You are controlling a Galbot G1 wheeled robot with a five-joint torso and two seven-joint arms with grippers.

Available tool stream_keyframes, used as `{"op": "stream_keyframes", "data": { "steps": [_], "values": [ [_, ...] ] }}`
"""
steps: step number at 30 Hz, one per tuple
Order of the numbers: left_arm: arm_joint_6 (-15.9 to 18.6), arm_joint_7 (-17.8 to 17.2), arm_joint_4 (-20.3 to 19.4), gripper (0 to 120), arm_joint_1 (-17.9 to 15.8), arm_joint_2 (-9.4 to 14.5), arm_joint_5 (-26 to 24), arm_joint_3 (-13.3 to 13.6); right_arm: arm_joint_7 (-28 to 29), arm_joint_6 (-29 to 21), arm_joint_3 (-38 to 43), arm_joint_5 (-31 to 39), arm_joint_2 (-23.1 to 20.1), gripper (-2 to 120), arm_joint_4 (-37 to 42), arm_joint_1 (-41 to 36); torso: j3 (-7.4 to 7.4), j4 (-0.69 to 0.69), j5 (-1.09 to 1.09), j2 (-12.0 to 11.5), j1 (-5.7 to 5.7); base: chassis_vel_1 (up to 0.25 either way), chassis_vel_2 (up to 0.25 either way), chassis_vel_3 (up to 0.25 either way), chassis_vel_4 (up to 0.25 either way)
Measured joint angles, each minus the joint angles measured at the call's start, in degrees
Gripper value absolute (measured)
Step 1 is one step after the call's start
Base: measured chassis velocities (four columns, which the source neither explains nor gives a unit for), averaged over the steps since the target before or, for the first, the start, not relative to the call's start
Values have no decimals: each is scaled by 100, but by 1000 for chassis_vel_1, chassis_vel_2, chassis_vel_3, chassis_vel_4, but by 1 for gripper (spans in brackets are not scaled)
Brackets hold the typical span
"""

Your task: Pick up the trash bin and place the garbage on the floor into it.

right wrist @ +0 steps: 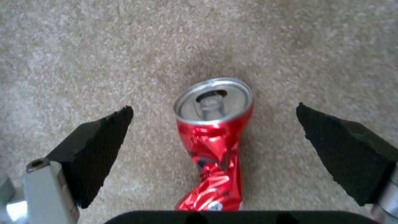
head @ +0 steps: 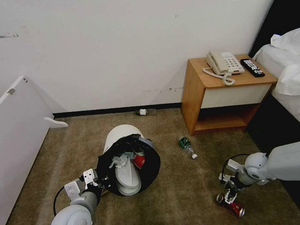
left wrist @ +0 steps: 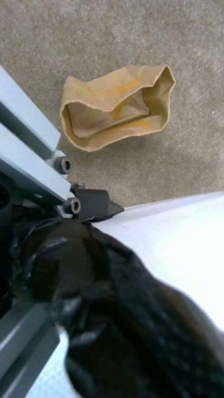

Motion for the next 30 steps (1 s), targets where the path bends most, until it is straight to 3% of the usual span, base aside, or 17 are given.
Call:
{"op": "stream_keyframes", "data": {
  "steps": [15, 30],
  "values": [
    [-13, 15, 78, 0, -3, 153, -41, -19, 292, 100, 313, 273, -226, 100, -70, -573, 0, 0, 0, 0, 0, 0, 0, 0, 0],
    [-15, 17, 68, 0, 23, 62, 59, 46, 465, 114, 371, 254, 70, 100, 194, -563, 0, 0, 0, 1, 0, 0, 0, 0, 0]
  ]
}}
